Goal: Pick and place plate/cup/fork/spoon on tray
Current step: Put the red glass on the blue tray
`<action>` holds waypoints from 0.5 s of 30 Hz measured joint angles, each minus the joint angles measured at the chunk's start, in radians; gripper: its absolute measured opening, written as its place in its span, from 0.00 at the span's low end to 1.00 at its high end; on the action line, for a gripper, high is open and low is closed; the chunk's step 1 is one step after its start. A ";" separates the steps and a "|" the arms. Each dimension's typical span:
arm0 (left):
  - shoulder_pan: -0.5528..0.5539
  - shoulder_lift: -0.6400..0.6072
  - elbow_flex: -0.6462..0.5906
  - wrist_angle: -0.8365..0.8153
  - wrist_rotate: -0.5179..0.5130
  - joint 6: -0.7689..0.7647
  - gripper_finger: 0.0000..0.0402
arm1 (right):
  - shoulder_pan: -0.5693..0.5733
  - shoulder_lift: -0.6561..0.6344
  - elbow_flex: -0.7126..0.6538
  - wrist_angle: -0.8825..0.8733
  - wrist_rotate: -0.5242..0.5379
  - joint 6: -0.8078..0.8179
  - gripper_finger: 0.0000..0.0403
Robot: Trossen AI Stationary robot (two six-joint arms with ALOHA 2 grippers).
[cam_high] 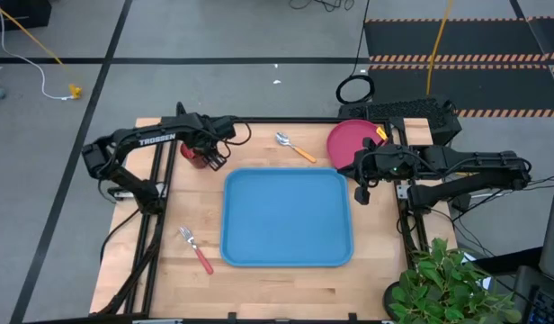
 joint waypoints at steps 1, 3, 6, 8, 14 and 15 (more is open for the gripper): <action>0.000 0.003 0.000 0.000 0.000 -0.002 0.36 | 0.000 0.000 0.000 -0.004 0.000 0.000 0.00; 0.000 0.003 0.000 0.000 0.000 -0.008 0.32 | 0.000 0.000 0.000 -0.010 0.000 0.000 0.00; -0.001 0.003 0.000 0.000 0.000 -0.009 0.26 | 0.000 0.000 0.000 -0.015 0.000 0.000 0.00; -0.005 0.003 0.000 -0.001 0.000 -0.009 0.22 | 0.000 0.000 0.000 -0.016 0.000 0.000 0.00; -0.033 0.003 0.000 0.000 0.003 0.037 0.08 | 0.000 -0.001 0.000 -0.016 0.000 -0.011 0.00; -0.040 0.003 0.000 0.000 0.003 0.046 0.06 | 0.000 -0.001 0.000 -0.016 0.000 -0.011 0.00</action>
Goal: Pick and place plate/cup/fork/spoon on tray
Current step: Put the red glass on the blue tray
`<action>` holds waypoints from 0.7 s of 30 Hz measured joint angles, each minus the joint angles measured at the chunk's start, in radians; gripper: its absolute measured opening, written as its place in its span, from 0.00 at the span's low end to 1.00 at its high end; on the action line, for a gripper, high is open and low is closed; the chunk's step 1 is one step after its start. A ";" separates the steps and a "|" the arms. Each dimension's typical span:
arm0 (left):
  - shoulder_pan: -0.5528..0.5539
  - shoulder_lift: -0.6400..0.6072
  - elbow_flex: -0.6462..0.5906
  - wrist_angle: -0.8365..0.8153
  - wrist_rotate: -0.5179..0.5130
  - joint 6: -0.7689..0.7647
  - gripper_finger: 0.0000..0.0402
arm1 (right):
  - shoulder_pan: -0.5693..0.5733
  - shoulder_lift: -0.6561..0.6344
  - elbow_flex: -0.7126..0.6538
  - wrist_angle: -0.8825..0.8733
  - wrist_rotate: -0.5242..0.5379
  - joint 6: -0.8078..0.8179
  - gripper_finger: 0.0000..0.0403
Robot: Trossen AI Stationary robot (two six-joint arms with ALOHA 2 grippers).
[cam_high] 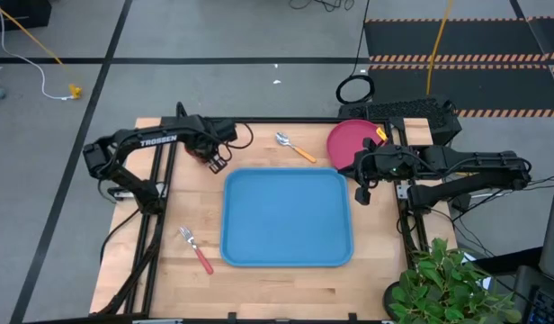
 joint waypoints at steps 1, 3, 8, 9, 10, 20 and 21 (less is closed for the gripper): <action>-0.006 0.000 0.000 -0.003 -0.002 0.008 0.04 | 0.000 0.000 0.000 0.000 0.000 0.000 0.00; -0.018 -0.001 0.000 -0.007 0.000 0.019 0.02 | 0.000 0.000 0.000 -0.001 0.000 0.000 0.00; -0.058 -0.003 0.000 -0.037 -0.001 0.035 0.07 | 0.000 0.000 0.000 -0.001 0.000 0.000 0.00; -0.067 -0.003 0.000 -0.049 0.001 0.042 0.08 | 0.000 0.000 0.000 -0.001 0.000 0.000 0.00; -0.078 -0.003 0.000 -0.058 0.001 0.051 0.08 | 0.000 0.000 0.000 -0.001 0.000 0.000 0.00; -0.194 -0.003 0.098 -0.146 0.070 0.050 0.05 | 0.000 0.000 0.000 0.006 0.000 -0.026 0.00; -0.209 -0.003 0.118 -0.144 0.070 0.051 0.06 | 0.000 0.000 0.000 0.006 0.000 -0.026 0.00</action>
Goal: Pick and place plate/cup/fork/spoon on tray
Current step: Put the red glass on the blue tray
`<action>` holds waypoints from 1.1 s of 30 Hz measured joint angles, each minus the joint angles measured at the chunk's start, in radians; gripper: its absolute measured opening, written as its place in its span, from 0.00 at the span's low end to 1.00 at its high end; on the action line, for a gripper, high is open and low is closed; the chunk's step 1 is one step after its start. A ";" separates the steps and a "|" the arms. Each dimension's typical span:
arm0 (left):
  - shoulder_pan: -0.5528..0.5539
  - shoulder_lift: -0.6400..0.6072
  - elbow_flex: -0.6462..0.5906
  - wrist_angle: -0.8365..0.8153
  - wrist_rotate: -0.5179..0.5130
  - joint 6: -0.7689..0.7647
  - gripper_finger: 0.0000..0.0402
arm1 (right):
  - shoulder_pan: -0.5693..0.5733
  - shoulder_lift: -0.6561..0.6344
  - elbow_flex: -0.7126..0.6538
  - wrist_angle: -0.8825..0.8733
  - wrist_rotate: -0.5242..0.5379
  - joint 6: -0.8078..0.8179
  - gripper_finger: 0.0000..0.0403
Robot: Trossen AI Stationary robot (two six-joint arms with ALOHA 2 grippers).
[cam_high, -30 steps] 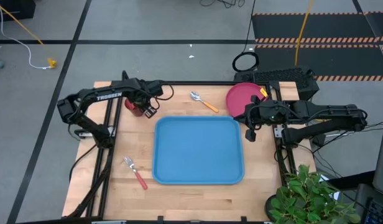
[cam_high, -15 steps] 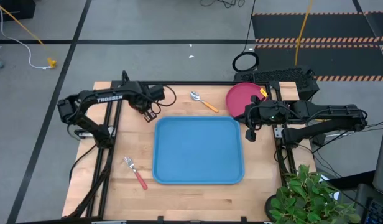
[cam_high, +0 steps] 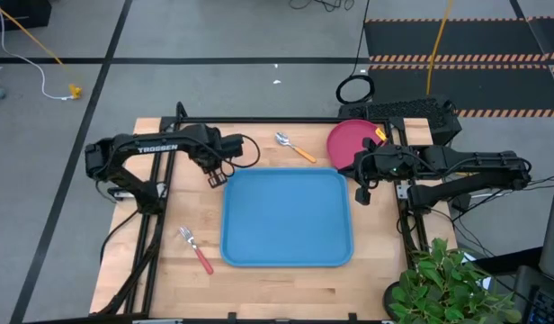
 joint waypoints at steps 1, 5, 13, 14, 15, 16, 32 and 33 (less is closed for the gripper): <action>-0.014 0.000 0.020 0.003 0.000 0.002 0.06 | 0.000 0.000 0.000 0.000 0.000 0.000 0.00; -0.080 0.000 0.100 0.002 0.001 0.033 0.04 | 0.000 0.000 0.000 0.000 0.000 0.000 0.00; -0.206 -0.001 0.228 0.005 -0.001 0.104 0.05 | 0.000 0.000 0.000 -0.007 0.000 -0.018 0.00; -0.225 -0.001 0.236 0.005 -0.002 0.121 0.06 | 0.000 0.000 0.000 -0.007 0.000 -0.018 0.00; -0.243 -0.001 0.242 0.005 -0.003 0.141 0.06 | 0.000 0.000 0.000 -0.007 0.000 -0.018 0.00; -0.261 -0.001 0.245 0.006 -0.003 0.167 0.05 | 0.000 0.000 0.000 -0.007 0.000 -0.018 0.00; -0.450 -0.001 0.245 0.020 0.002 0.252 0.02 | 0.000 0.000 0.000 0.001 0.000 -0.018 0.00; -0.453 -0.001 0.244 0.027 0.002 0.252 0.03 | 0.000 0.000 0.000 0.001 0.000 -0.018 0.00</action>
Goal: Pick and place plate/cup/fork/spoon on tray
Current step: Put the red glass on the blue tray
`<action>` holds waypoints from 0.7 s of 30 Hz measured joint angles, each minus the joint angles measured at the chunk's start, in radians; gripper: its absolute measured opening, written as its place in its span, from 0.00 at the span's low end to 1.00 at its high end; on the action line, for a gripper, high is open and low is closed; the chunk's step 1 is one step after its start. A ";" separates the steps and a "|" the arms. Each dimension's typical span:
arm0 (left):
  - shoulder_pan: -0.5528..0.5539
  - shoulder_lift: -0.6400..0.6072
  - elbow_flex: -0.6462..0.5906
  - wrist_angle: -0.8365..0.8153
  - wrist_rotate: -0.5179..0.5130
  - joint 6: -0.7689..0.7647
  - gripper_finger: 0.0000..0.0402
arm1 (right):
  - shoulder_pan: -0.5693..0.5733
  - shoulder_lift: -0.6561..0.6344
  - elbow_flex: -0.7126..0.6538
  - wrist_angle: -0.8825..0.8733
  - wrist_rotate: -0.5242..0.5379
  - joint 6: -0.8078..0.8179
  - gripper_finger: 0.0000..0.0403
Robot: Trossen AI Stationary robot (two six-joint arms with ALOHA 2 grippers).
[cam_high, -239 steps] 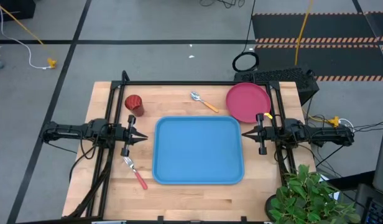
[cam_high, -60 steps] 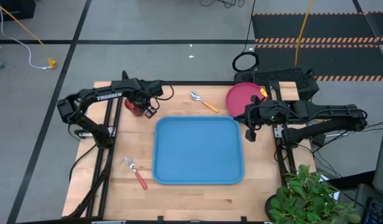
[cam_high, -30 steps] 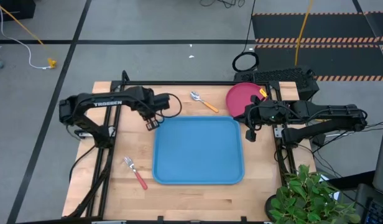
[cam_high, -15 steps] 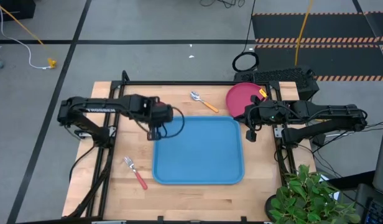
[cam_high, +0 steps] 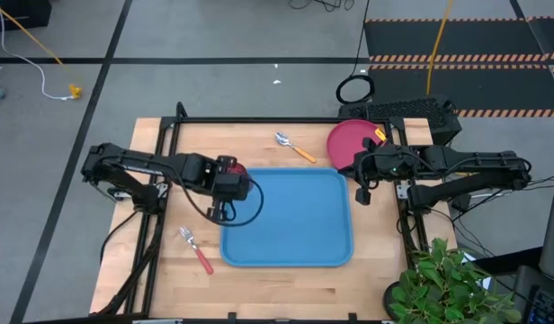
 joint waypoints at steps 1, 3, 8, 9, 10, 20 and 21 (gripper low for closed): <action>-0.002 0.000 -0.004 0.012 0.000 0.000 0.04 | 0.000 0.000 0.000 0.000 0.000 0.000 0.00; -0.006 0.000 -0.015 0.026 0.000 0.005 0.05 | 0.000 0.000 0.000 -0.001 0.000 0.000 0.00; -0.002 0.000 -0.064 0.054 0.028 0.020 0.02 | 0.000 0.000 0.000 0.000 0.000 0.000 0.00; 0.002 0.000 -0.075 0.051 0.034 0.020 0.02 | 0.000 0.000 0.000 -0.001 0.000 0.000 0.00; 0.006 0.000 -0.087 0.053 0.035 0.020 0.02 | 0.000 0.000 0.000 -0.001 0.000 0.000 0.00; 0.039 0.000 -0.202 0.142 0.043 0.051 0.03 | 0.000 0.000 0.000 0.000 0.000 0.000 0.00; 0.043 0.000 -0.210 0.153 0.056 0.060 0.02 | 0.000 0.000 0.000 0.002 0.000 0.000 0.00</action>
